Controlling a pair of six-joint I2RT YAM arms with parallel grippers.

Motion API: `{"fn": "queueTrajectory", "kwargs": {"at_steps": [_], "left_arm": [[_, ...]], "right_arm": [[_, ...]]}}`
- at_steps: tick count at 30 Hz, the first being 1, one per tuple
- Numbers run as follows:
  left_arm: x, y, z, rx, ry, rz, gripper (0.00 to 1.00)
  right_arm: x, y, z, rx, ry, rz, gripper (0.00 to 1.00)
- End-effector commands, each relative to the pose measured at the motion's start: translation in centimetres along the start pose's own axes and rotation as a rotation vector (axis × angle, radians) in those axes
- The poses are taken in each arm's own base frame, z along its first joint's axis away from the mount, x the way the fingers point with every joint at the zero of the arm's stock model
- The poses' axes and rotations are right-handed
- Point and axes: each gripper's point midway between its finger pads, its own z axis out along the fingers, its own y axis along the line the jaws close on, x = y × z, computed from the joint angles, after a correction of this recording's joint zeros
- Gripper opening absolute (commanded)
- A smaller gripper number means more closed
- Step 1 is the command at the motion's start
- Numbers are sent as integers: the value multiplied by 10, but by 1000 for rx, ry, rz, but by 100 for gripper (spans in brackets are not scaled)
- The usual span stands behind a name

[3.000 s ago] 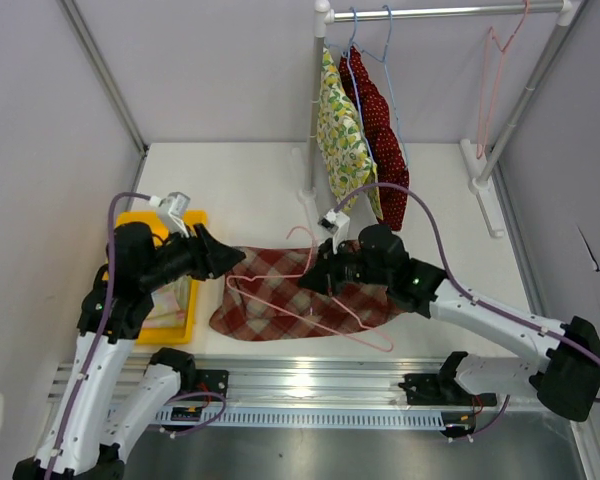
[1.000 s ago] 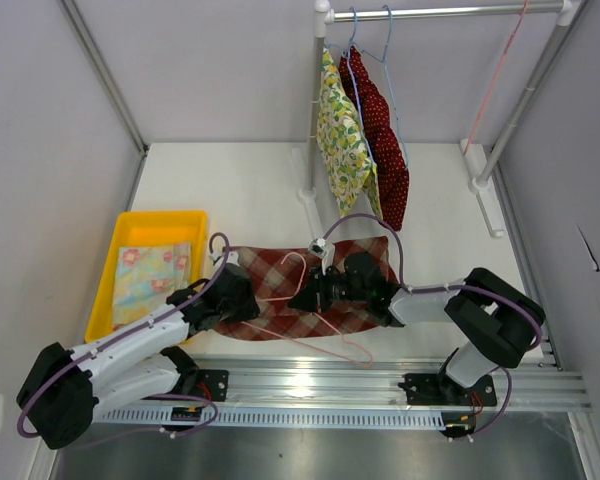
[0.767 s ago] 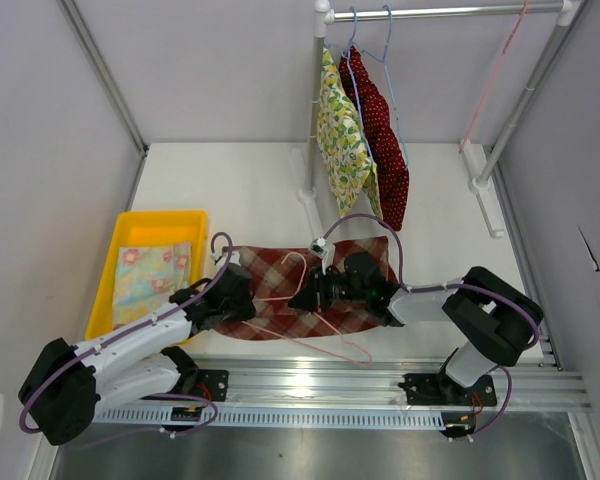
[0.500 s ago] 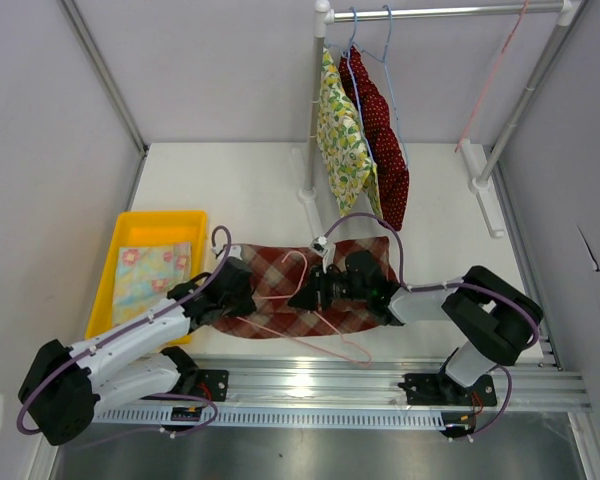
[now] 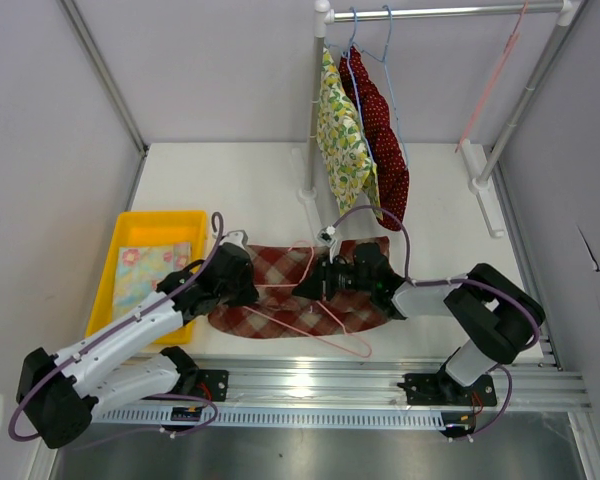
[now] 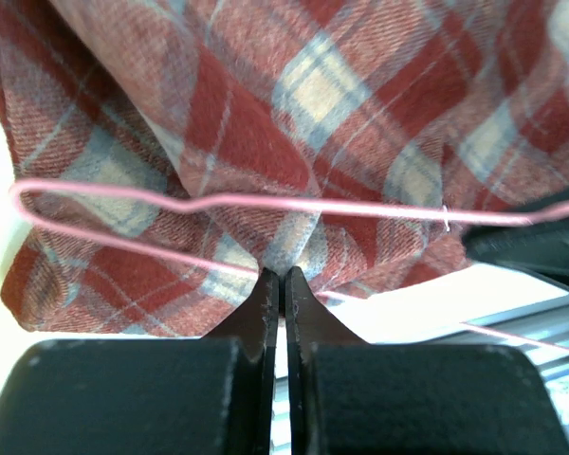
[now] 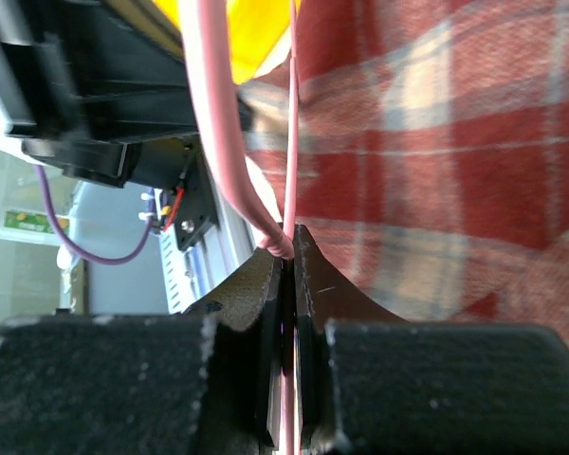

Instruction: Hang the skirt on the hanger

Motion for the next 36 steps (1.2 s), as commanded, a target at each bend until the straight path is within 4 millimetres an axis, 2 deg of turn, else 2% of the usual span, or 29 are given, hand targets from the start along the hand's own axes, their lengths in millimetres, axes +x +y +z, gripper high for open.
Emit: {"fn": "queueTrajectory", "kwargs": {"at_steps": [1,8,17,21,25,31,36], "left_arm": [[-21,-17,-21,62,-50,27,0],[-26,-19,-32,72,-58,35,0],[-25,-7,-38,40,-58,8,0],[-26,3,-36,26,-51,-13,0],[-18,16,-28,-11,-22,-33,0],[-27,37,-25,-67,-32,-115,0],[-45,57,-19,-92,-49,-200,0]], "right_arm": [[-19,-3,-3,30,-35,-62,0],[-24,-20,-15,72,-55,-58,0],[-18,-45,-22,149,-45,-70,0],[-27,-54,-28,152,-77,-64,0],[-39,-58,-25,155,-95,-83,0],[-52,-75,-29,160,-119,-63,0],[-44,-85,-31,187,-96,-67,0]]}}
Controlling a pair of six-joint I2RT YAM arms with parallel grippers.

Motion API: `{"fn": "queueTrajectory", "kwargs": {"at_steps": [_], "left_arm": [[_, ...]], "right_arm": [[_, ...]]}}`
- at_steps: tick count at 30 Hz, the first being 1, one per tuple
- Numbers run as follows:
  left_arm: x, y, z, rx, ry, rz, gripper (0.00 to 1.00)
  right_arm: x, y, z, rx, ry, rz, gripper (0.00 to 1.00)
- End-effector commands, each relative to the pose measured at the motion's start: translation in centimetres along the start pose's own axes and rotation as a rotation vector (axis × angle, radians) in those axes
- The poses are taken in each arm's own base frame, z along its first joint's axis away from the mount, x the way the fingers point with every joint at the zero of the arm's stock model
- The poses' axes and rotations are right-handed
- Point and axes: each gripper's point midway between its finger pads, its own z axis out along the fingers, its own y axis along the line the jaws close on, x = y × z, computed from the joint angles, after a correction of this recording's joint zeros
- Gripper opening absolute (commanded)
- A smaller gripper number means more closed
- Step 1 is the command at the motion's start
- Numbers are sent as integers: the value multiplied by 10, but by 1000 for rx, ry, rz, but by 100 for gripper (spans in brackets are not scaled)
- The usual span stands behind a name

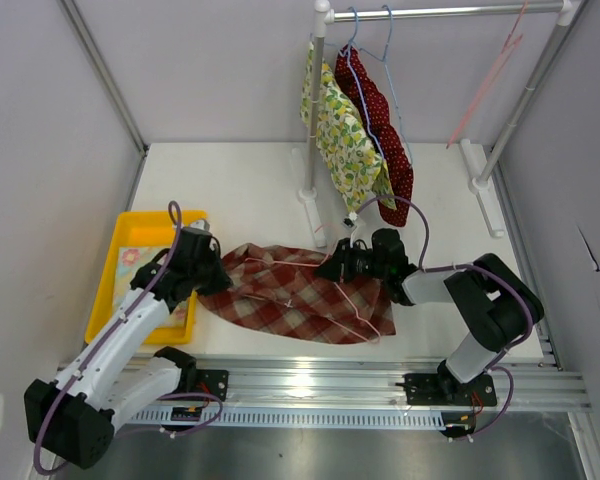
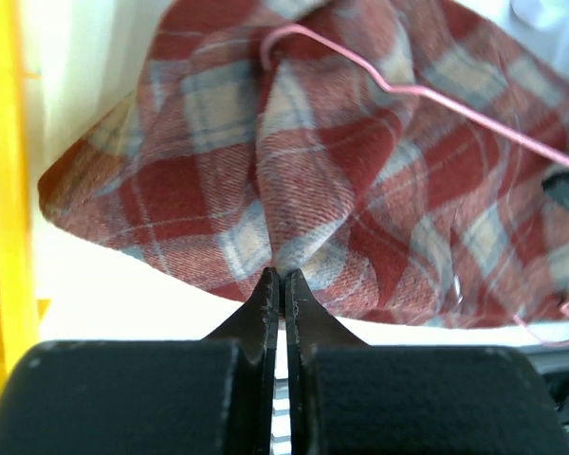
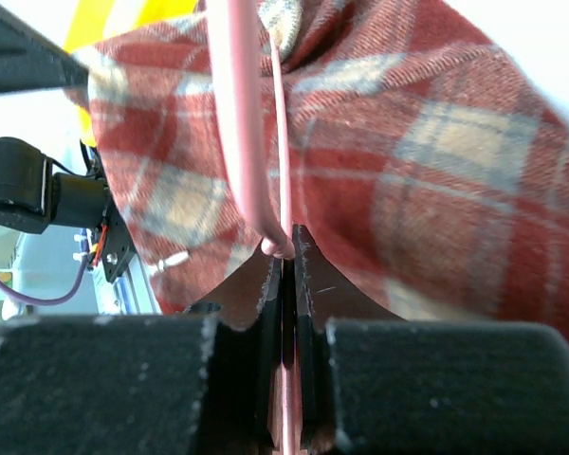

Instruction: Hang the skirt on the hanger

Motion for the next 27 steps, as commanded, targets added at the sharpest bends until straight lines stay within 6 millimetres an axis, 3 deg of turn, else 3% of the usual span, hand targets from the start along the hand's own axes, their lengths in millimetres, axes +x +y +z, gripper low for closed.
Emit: {"fn": "queueTrajectory", "kwargs": {"at_steps": [1,7,16,19,20,23,27], "left_arm": [[-18,12,3,-9,-33,-32,0],[-32,28,13,-50,-47,-66,0],[-24,19,28,7,2,-37,6],[-23,10,24,54,-11,-15,22],[-23,7,23,67,-17,-6,35],[-25,-7,12,97,-52,43,52],[-21,-33,-2,123,-88,154,55]], "right_arm": [[-10,-10,3,28,-28,-62,0],[-2,-17,0,66,-18,-65,0],[-7,-26,6,134,13,-125,0],[-6,-29,7,145,21,-135,0],[-7,-29,7,148,21,-138,0],[-7,-31,7,153,25,-138,0],[-9,-30,8,152,34,-139,0]]}}
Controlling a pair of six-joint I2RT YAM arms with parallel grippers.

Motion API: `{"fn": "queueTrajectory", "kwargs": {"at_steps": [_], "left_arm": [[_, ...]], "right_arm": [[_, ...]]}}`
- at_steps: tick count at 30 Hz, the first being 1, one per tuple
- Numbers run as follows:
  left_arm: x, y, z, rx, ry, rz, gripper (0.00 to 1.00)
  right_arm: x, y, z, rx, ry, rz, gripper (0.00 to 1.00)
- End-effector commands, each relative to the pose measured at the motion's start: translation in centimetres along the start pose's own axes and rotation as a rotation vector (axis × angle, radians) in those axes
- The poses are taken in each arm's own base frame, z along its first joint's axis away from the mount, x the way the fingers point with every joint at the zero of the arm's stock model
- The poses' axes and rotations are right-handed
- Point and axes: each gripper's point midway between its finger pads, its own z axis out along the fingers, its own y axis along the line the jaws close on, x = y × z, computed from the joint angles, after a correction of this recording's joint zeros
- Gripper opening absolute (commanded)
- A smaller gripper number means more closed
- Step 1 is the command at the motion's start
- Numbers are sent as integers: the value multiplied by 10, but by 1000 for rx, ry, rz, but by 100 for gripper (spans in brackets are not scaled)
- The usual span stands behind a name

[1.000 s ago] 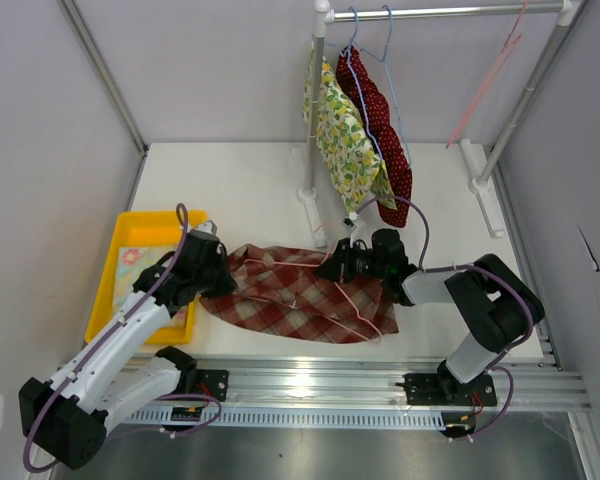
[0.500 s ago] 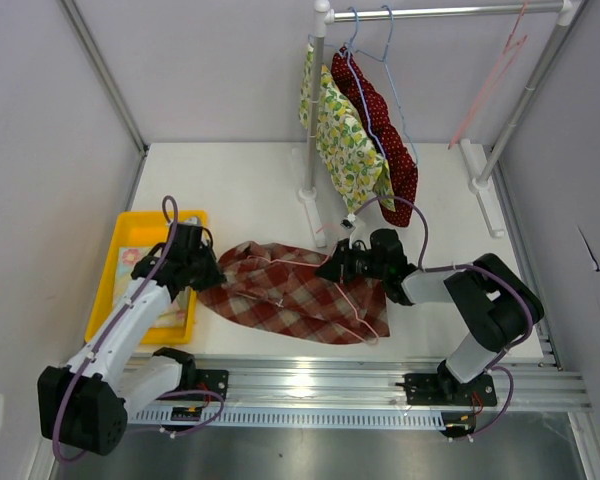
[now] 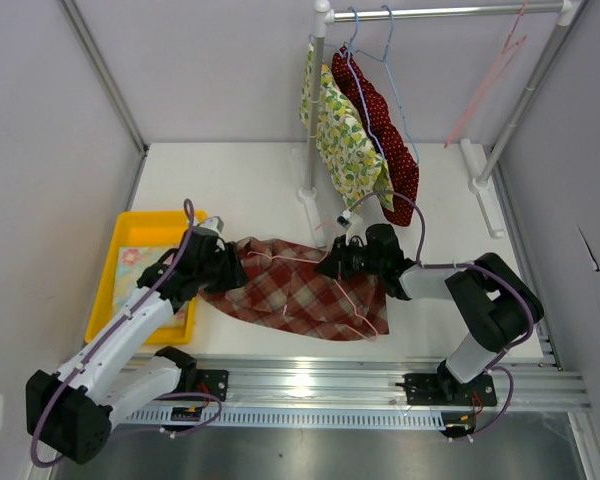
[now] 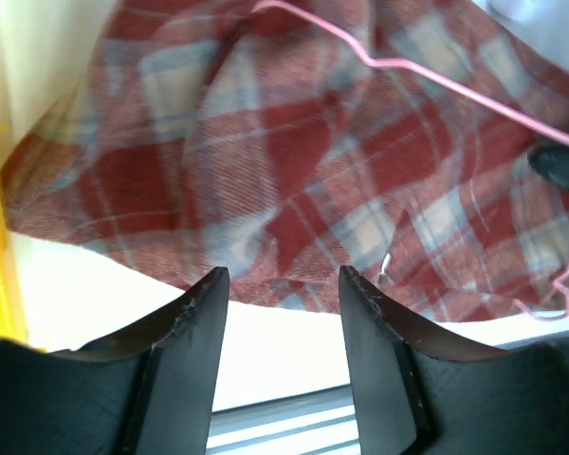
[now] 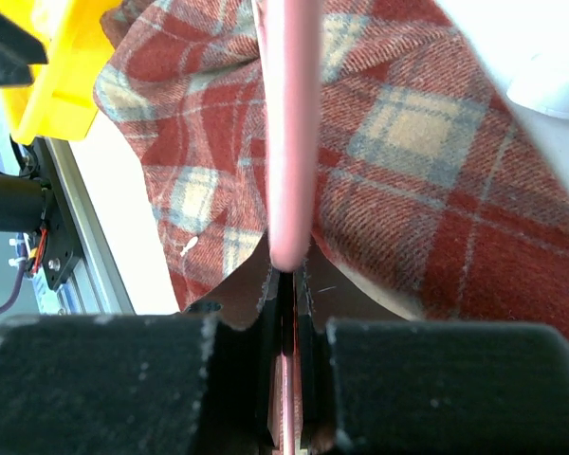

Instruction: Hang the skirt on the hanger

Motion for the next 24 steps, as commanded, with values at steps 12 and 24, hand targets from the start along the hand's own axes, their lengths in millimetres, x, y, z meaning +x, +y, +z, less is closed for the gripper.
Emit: {"fn": "queueTrajectory", "kwargs": {"at_steps": [12,24], "left_arm": [[66,-157,27,304,-30,408,56],[105,-250,47,455,-87,578,58]], "right_arm": [[-11,-15,6,47,13,-27,0],[-7,-17,8,40,24,2,0]]}}
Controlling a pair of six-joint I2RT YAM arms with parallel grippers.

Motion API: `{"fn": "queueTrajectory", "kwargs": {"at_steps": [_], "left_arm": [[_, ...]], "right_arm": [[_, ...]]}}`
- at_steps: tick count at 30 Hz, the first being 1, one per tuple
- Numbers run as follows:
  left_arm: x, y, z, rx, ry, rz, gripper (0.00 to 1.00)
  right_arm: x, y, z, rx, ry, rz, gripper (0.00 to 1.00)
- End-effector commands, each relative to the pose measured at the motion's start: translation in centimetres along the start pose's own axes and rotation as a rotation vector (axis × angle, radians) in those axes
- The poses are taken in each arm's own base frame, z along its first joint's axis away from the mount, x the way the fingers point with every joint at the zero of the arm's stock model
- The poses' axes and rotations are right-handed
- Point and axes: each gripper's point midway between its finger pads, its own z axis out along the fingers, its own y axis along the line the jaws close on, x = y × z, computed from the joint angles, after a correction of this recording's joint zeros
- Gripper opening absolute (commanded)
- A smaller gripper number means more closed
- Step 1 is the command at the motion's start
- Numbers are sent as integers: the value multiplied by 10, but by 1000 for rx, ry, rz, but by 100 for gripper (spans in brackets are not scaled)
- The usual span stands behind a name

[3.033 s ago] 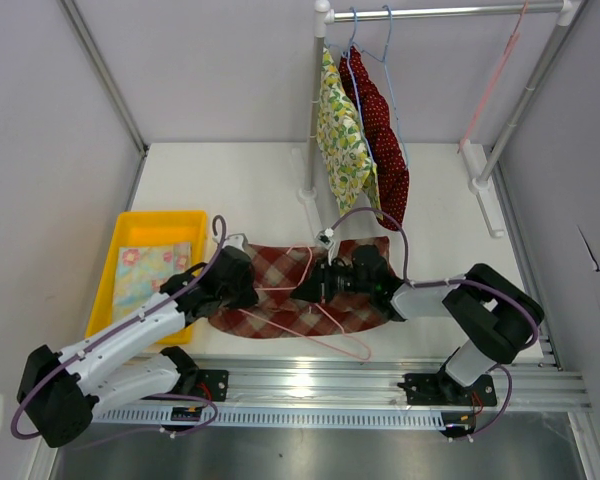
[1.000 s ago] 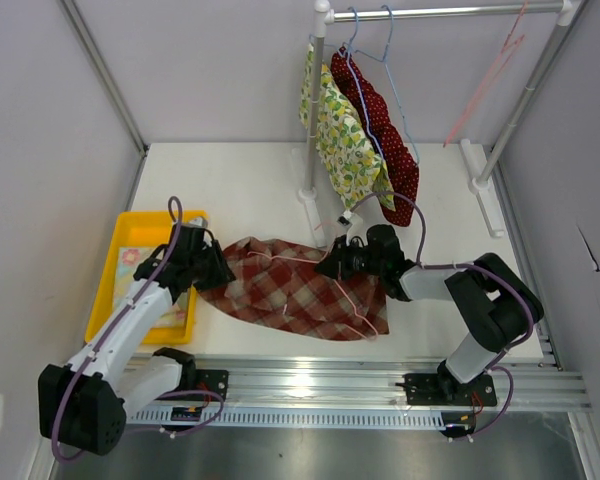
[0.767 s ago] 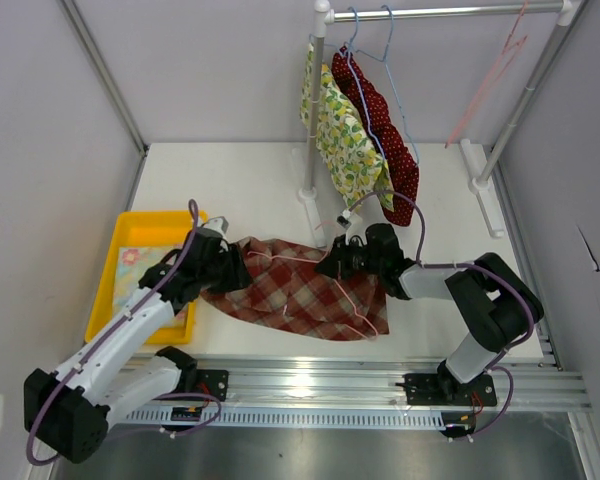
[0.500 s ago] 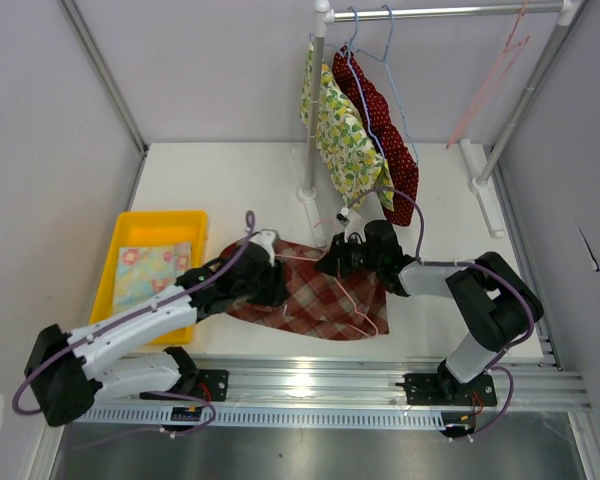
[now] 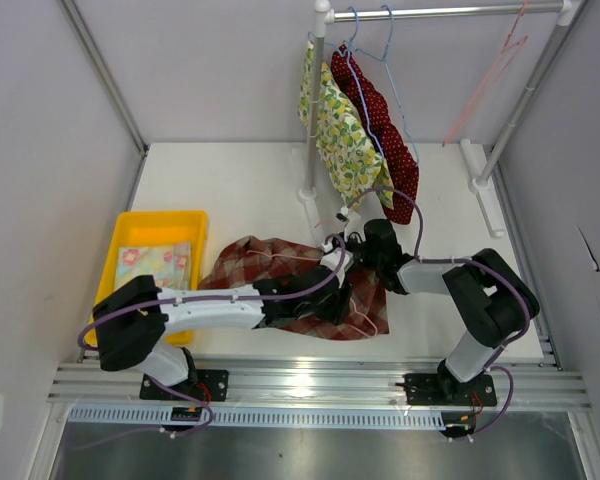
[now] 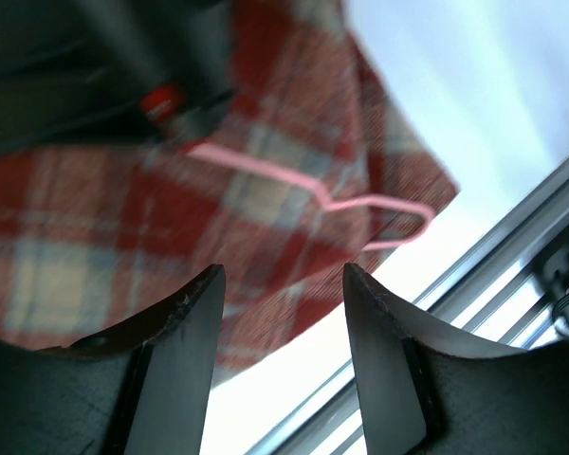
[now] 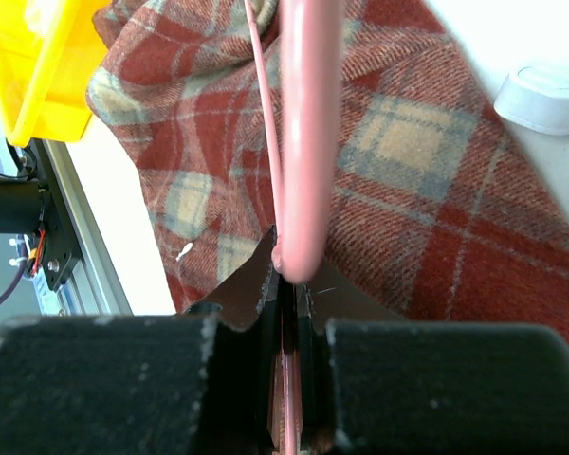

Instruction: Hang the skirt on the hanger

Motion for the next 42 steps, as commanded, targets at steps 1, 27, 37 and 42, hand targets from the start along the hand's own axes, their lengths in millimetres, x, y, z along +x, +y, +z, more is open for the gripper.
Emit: {"fn": "queueTrajectory", "kwargs": {"at_steps": [1,27,37,42], "left_arm": [[-32,-29,7,51,-109,34,58],[15,-43,56,-101,6,157,42],[11,-43,46,-118,-5,171,1],[-7,-48,22,-90,-24,168,0]], "right_arm": [[-4,-11,3,39,-8,-9,0],[-7,-17,4,33,-12,10,0],[-7,-18,6,34,-14,9,0],[-6,-21,6,44,-5,1,0]]}}
